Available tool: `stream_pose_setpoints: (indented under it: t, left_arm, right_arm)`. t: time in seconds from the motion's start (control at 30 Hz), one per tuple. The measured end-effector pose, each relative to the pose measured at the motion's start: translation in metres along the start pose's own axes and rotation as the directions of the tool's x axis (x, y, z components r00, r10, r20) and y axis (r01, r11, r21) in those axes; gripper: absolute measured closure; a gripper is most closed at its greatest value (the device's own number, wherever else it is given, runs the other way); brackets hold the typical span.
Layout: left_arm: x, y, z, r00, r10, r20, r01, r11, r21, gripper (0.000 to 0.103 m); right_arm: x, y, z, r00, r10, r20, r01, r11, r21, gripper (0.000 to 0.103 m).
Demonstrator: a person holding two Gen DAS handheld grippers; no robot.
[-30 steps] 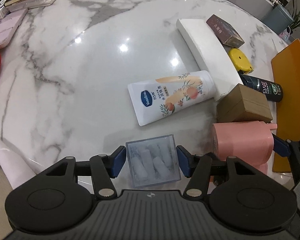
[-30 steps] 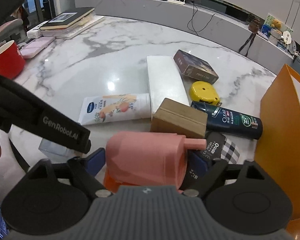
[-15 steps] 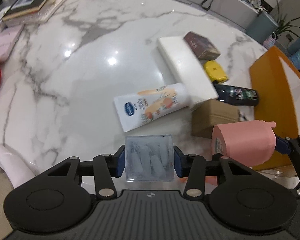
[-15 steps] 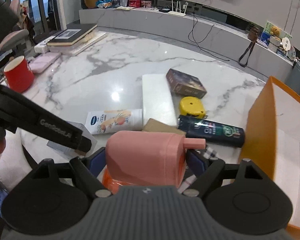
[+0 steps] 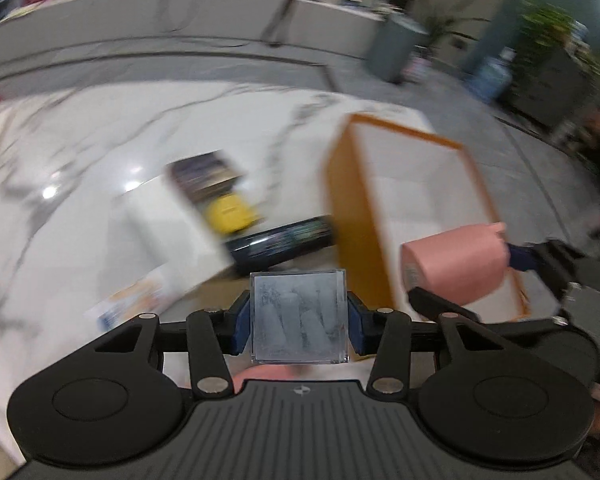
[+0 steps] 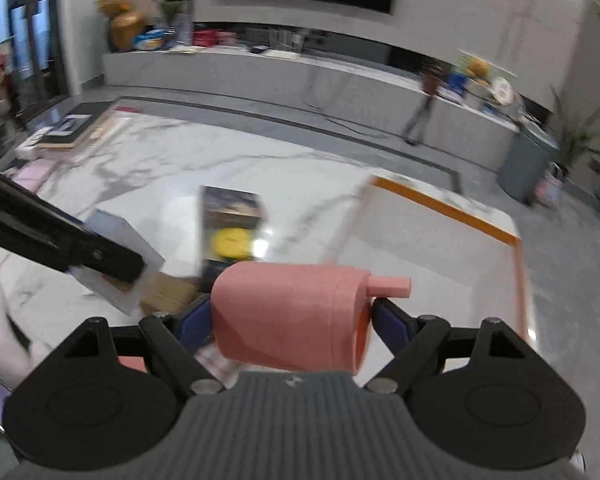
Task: Organize rigid objects
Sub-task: 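Lift both held items and carry them over the open orange box, then open the left tool to drop the clear box while the right tool drops the pink bottle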
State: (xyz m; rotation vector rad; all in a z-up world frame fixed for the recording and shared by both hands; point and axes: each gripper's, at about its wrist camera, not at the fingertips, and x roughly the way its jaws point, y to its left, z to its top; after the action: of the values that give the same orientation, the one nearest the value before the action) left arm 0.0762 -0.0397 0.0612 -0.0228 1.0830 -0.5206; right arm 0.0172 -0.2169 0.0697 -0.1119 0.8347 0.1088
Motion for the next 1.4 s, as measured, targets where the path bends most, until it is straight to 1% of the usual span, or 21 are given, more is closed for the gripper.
stream_pose_setpoints:
  t: [0.1,0.23,0.37,0.47,0.57,0.73,0.8,0.83,0.9,0.93,1.03,1.07,1.13,1.2,1.3,1.4]
  left_arm:
    - [0.009,-0.035,0.017,0.998,-0.065,-0.023,0.066,0.995,0.069,0.050]
    - [0.032,-0.076,0.032,0.988,-0.138,-0.071,0.147,0.978,0.146,0.050]
    - [0.065,-0.104,0.038,0.975,-0.166,-0.149,0.195,0.959,0.204,0.050]
    - [0.090,-0.110,0.041,0.968,-0.160,-0.194,0.201,0.955,0.217,0.050]
    - [0.111,-0.109,0.040,0.958,-0.151,-0.243,0.205,0.954,0.218,0.050]
    - [0.135,-0.106,0.032,0.948,-0.083,-0.307,0.166,0.953,0.253,0.050]
    - [0.145,-0.104,0.030,0.941,-0.050,-0.335,0.149,0.950,0.275,0.050]
    - [0.148,-0.105,0.030,0.938,-0.053,-0.344,0.160,0.943,0.291,0.050]
    - [0.154,-0.105,0.032,0.931,-0.047,-0.361,0.164,0.939,0.302,0.050]
    - [0.157,-0.107,0.032,0.929,-0.036,-0.368,0.164,0.933,0.321,0.050]
    - [0.162,-0.116,0.034,0.929,0.023,-0.370,0.141,0.901,0.411,0.050]
    - [0.163,-0.118,0.035,0.928,0.036,-0.370,0.135,0.895,0.425,0.050]
    - [0.165,-0.120,0.034,0.928,0.057,-0.369,0.133,0.872,0.471,0.050]
    - [0.166,-0.124,0.028,0.928,0.088,-0.361,0.125,0.841,0.526,0.050]
    - [0.164,-0.130,0.023,0.930,0.113,-0.349,0.125,0.796,0.592,0.050]
    - [0.165,-0.137,0.018,0.933,0.143,-0.331,0.123,0.737,0.665,0.050]
  right_arm:
    - [-0.001,-0.035,-0.006,0.999,-0.022,-0.043,0.023,0.999,0.039,0.020]
    - [0.008,-0.072,-0.016,0.992,-0.027,-0.121,0.038,0.996,0.082,0.020]
    - [0.027,-0.094,-0.024,0.980,0.004,-0.198,0.015,0.995,0.094,0.020]
    - [0.044,-0.102,-0.032,0.968,0.020,-0.249,-0.002,0.997,0.072,0.020]
    - [0.059,-0.103,-0.039,0.955,0.049,-0.294,-0.041,0.999,0.034,0.020]
    - [0.086,-0.107,-0.045,0.925,0.093,-0.367,-0.089,0.996,0.029,0.020]
    - [0.095,-0.107,-0.049,0.914,0.114,-0.388,-0.109,0.993,0.036,0.020]
    - [0.100,-0.111,-0.051,0.907,0.153,-0.392,-0.134,0.988,0.076,0.020]
    - [0.110,-0.114,-0.052,0.892,0.182,-0.414,-0.148,0.983,0.113,0.020]
    - [0.114,-0.115,-0.054,0.885,0.186,-0.427,-0.147,0.981,0.124,0.020]
    - [0.124,-0.121,-0.058,0.852,0.240,-0.465,-0.177,0.969,0.175,0.020]
    - [0.125,-0.122,-0.058,0.847,0.251,-0.469,-0.185,0.966,0.183,0.020]
    - [0.125,-0.120,-0.057,0.845,0.251,-0.472,-0.190,0.966,0.174,0.020]
    - [0.124,-0.118,-0.057,0.849,0.228,-0.477,-0.175,0.973,0.153,0.020]
    - [0.124,-0.115,-0.057,0.854,0.220,-0.471,-0.176,0.975,0.138,0.020]
    - [0.121,-0.114,-0.058,0.864,0.208,-0.459,-0.169,0.978,0.125,0.020]
